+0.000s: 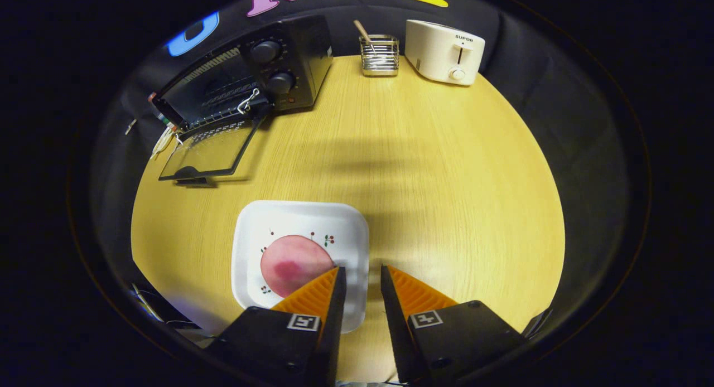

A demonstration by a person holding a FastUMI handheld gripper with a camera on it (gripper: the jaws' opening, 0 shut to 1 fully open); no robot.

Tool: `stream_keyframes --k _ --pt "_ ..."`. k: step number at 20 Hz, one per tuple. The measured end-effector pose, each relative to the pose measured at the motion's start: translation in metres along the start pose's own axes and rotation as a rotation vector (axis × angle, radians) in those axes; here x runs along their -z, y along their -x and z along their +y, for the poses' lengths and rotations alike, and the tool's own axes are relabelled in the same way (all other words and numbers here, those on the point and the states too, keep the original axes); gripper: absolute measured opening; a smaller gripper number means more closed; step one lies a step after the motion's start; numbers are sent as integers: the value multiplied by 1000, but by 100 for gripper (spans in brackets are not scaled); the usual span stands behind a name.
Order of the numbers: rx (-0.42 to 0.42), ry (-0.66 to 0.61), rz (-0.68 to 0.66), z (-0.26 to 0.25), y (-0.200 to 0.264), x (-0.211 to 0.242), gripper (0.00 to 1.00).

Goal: Open the toaster oven, put the food inside, and close the toaster oven door.

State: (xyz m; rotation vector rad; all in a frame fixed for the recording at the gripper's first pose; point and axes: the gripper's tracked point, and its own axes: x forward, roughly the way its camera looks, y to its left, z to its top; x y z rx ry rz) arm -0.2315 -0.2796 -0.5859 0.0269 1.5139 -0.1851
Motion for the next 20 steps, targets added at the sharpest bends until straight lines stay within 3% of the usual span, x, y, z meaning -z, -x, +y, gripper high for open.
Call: stream_keyframes --k 4,6,11,12,14,18,20 --pt "-10 3 91 -4 -12 13 43" --pt "-24 -69 133 -3 -11 7 15" --pt "-84 -106 237 -5 -12 7 14" --pt "-113 -127 258 -4 -14 8 14" --pt "-163 -182 301 -6 -9 8 5" --pt "-241 -244 361 -3 -10 10 5" --pt "-318 -299 390 0 -7 11 5"
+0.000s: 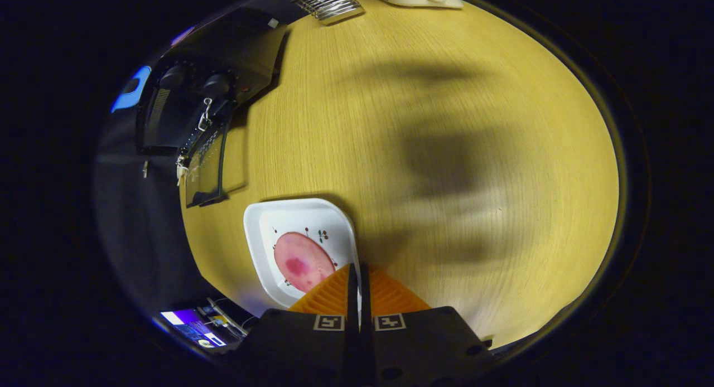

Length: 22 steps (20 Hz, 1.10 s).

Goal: Open the toaster oven, put the food inside, and close the toaster oven door.

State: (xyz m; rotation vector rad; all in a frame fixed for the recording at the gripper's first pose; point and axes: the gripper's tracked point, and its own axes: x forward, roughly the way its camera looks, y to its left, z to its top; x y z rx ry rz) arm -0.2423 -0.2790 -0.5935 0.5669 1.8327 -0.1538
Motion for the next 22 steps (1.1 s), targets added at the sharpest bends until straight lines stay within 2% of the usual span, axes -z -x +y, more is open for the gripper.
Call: stream_keyframes --k 3,6,11,15,17,22 --pt "-101 -140 -9 3 3 2 5" --pt "-161 -274 -104 3 6 5 5" --pt "-305 -433 -224 36 1 32 5" --pt "-352 -534 -334 63 9 65 5" --pt "-366 -591 -385 84 12 75 5" --pt "-477 -694 -478 172 17 76 5"
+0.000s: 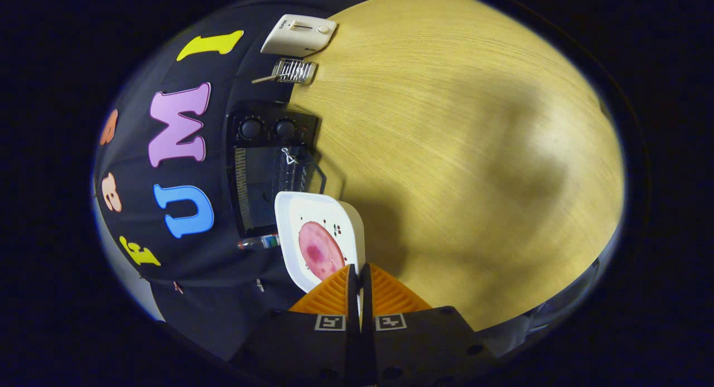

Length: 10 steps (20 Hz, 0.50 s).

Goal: Open the toaster oven, put the food inside, and close the toaster oven door.

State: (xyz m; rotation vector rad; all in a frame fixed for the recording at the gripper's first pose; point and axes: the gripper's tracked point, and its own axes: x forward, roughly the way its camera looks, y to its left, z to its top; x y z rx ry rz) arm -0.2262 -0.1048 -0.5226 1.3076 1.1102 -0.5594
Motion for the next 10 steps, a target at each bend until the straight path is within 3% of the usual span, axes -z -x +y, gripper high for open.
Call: stream_keyframes --k 6,10 --pt "-35 -109 -99 64 -76 29 5" --pt "-22 -190 -127 97 -122 18 5"
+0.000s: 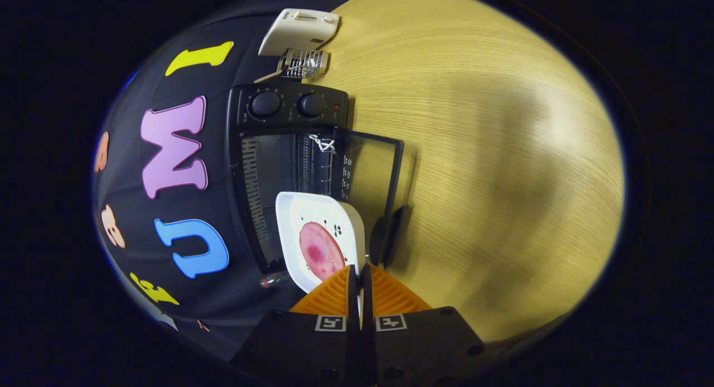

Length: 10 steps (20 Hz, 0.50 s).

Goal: Open the toaster oven, put the food inside, and close the toaster oven door.

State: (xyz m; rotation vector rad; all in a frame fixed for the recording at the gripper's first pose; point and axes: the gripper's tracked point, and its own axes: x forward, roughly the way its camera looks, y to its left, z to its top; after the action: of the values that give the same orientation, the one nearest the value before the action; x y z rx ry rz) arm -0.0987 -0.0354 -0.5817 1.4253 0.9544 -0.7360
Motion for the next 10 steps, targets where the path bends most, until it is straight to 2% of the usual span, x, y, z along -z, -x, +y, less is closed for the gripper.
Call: stream_keyframes --k 7,10 --pt "44 -107 -110 51 -74 -39 5" --pt "18 -163 -135 78 -100 -47 5"
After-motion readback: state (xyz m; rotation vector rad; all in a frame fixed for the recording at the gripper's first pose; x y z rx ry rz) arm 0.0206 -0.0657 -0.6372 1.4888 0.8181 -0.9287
